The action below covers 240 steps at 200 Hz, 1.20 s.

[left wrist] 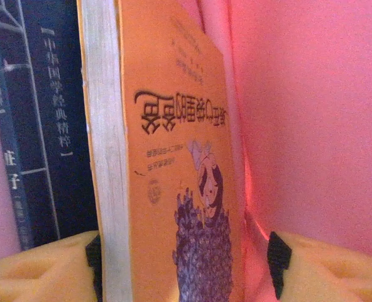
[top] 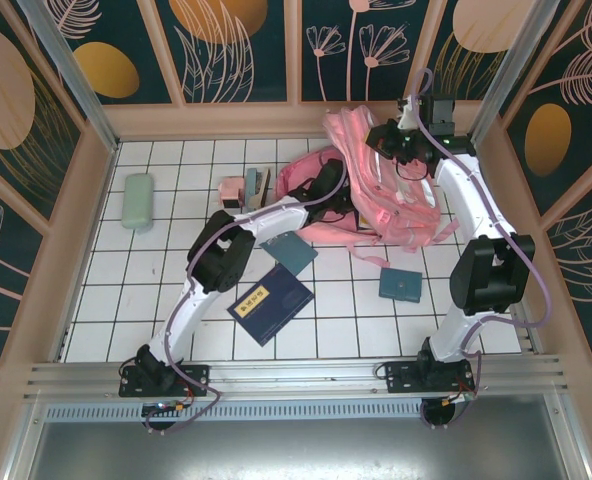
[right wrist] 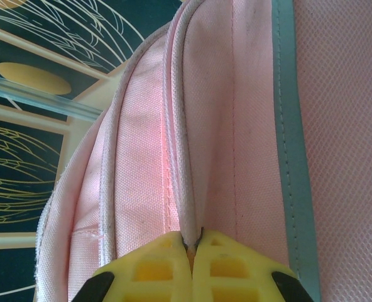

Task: Pack the student bag

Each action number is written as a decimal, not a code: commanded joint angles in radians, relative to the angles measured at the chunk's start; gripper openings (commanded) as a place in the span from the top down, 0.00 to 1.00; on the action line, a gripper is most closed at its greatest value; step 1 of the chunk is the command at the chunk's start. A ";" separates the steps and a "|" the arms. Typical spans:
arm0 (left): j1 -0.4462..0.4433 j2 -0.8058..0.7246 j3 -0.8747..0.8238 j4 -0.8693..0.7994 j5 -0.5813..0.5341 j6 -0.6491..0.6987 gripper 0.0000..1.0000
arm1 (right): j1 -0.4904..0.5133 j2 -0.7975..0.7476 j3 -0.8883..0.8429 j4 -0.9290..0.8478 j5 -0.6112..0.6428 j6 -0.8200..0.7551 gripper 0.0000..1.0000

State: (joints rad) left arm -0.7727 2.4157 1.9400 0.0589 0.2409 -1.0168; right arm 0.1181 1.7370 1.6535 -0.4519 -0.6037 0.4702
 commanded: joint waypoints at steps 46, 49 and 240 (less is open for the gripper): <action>-0.005 -0.272 -0.203 -0.023 -0.109 0.136 0.19 | -0.010 -0.064 -0.033 0.098 -0.027 -0.028 1.00; -0.005 -0.282 -0.215 -0.024 -0.113 0.140 0.19 | -0.010 -0.065 -0.036 0.099 -0.026 -0.028 1.00; 0.174 -0.947 -1.022 -0.209 -0.257 0.219 0.29 | 0.129 -0.091 -0.262 0.086 0.312 -0.067 0.57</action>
State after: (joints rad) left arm -0.6075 1.5043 0.9920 -0.0879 -0.0086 -0.8238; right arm 0.2180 1.7153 1.4494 -0.3691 -0.4046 0.3832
